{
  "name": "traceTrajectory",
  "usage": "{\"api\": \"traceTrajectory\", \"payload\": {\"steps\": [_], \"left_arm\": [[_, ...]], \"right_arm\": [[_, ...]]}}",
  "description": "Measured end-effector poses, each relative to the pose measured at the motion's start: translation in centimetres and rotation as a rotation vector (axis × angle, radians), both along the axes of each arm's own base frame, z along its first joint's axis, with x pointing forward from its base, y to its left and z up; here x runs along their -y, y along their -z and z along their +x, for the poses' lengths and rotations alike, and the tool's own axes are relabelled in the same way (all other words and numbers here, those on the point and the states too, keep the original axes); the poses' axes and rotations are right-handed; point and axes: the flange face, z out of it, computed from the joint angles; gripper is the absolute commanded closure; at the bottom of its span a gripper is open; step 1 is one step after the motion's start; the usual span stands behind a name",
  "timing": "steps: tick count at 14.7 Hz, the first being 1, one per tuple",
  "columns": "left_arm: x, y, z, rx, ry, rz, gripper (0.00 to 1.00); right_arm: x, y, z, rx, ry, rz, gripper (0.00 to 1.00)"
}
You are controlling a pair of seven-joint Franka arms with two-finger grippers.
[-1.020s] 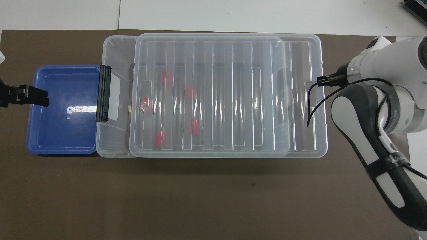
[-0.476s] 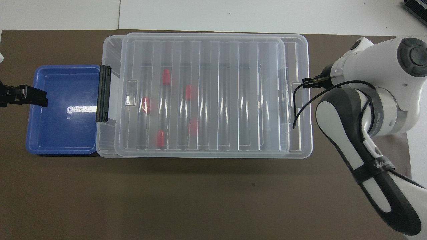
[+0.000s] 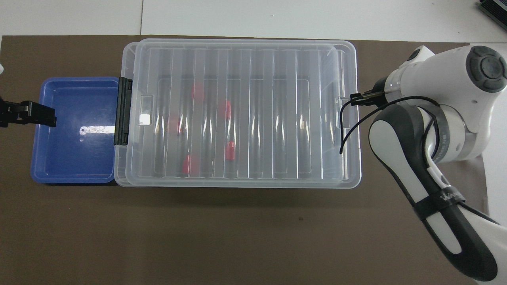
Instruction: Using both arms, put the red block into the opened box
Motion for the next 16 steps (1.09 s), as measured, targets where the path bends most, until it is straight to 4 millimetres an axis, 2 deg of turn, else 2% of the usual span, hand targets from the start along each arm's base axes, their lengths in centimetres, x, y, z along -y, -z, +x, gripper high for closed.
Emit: {"api": "traceTrajectory", "payload": {"steps": [16], "left_arm": [[0.11,-0.08,-0.04,0.002,0.002,-0.001,0.0]], "right_arm": [[-0.66,0.32,-0.21,-0.015,0.009,0.053,1.0]]}}
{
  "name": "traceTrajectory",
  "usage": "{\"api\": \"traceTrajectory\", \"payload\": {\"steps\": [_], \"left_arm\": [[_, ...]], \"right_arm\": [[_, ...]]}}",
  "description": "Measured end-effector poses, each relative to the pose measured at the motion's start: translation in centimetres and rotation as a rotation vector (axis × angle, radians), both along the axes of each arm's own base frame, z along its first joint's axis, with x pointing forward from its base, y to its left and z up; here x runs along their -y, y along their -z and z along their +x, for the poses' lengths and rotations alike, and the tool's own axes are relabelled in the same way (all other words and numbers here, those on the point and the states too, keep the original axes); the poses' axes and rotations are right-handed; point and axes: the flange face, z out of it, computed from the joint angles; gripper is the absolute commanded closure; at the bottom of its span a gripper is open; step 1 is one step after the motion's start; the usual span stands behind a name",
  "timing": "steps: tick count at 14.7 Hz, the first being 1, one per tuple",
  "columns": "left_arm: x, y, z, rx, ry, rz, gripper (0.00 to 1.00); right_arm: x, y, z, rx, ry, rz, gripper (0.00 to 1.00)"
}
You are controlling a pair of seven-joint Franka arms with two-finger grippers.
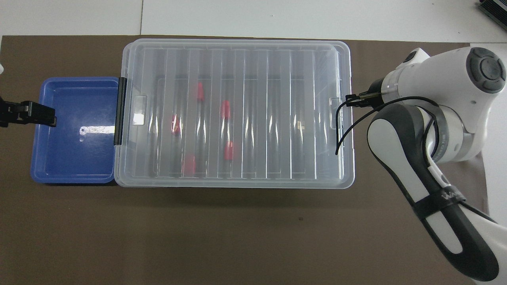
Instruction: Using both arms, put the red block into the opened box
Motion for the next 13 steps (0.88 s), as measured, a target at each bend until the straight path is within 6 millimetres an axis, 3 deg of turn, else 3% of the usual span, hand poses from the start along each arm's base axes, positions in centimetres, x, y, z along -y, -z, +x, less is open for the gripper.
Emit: {"api": "traceTrajectory", "payload": {"steps": [1,2,3,5,7,11,13], "left_arm": [[0.0,0.0,0.0,0.0,0.0,0.0,0.0],[0.0,0.0,0.0,0.0,0.0,0.0,0.0],[0.0,0.0,0.0,0.0,0.0,0.0,0.0],[0.0,0.0,0.0,0.0,0.0,0.0,0.0],[0.0,0.0,0.0,0.0,0.0,0.0,0.0],[-0.1,0.0,0.0,0.0,-0.001,0.0,0.0],[-0.1,0.0,0.0,0.0,-0.001,0.0,0.0]], "right_arm": [[0.0,0.0,0.0,-0.002,-0.001,0.0,1.0],[0.1,0.1,-0.1,-0.007,-0.001,-0.002,0.38],[0.3,0.2,-0.2,-0.02,-0.001,-0.007,0.0],[1.3,0.2,-0.3,-0.04,-0.005,-0.045,0.0],[2.7,-1.2,-0.8,-0.05,0.016,-0.117,0.0],[4.2,-6.3,-3.2,-0.086,0.122,-0.21,0.0],[6.3,-9.3,-4.5,-0.107,0.165,-0.212,0.0]]}}
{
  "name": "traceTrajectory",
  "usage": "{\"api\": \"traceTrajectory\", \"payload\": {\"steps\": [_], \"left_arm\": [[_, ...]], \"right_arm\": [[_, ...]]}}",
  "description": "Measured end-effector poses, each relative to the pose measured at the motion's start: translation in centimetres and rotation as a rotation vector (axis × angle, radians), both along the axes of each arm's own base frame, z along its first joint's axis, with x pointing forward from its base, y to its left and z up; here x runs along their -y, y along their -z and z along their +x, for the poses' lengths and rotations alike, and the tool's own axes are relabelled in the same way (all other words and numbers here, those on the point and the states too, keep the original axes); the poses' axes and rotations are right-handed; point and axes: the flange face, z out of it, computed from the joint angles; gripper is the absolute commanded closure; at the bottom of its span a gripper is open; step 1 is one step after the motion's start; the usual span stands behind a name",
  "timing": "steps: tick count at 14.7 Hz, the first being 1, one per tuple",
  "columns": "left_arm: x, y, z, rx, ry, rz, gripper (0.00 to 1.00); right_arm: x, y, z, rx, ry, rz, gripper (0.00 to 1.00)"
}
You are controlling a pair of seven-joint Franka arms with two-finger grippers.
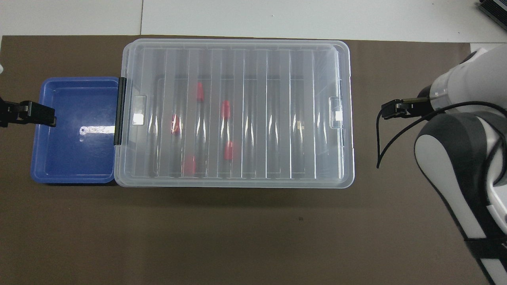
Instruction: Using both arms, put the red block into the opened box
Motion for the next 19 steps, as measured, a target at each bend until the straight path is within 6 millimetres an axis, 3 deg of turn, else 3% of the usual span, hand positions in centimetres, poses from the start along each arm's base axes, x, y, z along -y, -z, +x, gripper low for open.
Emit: {"api": "traceTrajectory", "payload": {"steps": [4,6,9,19], "left_arm": [[0.0,0.0,0.0,0.0,0.0,0.0,0.0],[0.0,0.0,0.0,0.0,0.0,0.0,0.0],[0.0,0.0,0.0,0.0,-0.001,0.0,0.0],[0.0,-0.2,-0.1,0.003,-0.001,-0.005,0.0]], "right_arm": [[6.3,-3.7,-3.1,-0.062,0.1,0.004,0.0],[7.9,-5.1,-4.2,-0.099,0.12,0.006,0.0],[7.9,-7.6,-5.1,-0.13,0.124,0.007,0.0],[7.2,-7.4,-4.9,-0.135,0.055,0.054,0.0]]}}
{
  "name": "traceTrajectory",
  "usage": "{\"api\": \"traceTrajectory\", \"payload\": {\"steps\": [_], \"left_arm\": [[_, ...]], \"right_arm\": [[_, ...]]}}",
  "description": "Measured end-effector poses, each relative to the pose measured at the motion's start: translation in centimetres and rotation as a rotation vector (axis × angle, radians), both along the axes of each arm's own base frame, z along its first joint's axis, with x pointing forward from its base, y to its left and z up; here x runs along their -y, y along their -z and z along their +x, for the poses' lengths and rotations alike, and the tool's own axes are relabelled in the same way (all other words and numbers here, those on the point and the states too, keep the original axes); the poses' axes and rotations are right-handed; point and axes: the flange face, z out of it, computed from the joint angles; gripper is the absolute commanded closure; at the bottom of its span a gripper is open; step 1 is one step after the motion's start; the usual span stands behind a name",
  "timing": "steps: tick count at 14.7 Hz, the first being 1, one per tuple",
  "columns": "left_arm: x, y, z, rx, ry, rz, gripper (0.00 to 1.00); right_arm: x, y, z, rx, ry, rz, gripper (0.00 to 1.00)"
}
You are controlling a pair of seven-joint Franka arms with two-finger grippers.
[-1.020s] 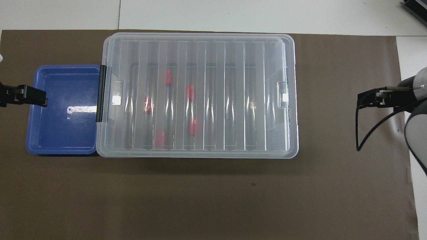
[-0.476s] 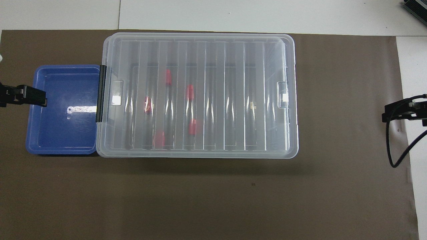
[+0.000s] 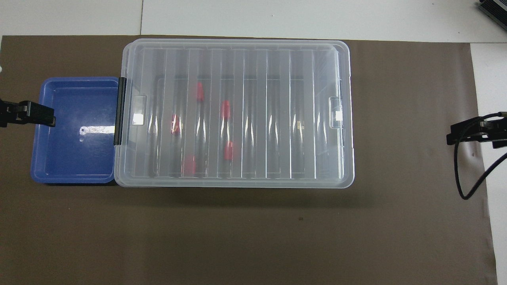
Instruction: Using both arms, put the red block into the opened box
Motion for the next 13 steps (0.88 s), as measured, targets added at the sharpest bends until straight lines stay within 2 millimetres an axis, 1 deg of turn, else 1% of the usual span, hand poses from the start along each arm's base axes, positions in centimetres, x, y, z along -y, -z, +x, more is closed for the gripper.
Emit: {"api": "traceTrajectory", "payload": {"steps": [7,13], "left_arm": [[0.32,-0.13,-0.07,0.002,-0.002,-0.035,0.0],[0.33,-0.13,-0.07,0.002,-0.002,-0.035,0.0]], "right_arm": [[0.11,0.01,0.0,0.0,0.011,-0.001,0.0],[-0.29,-0.1,0.18,0.013,0.001,-0.015,0.0]]}}
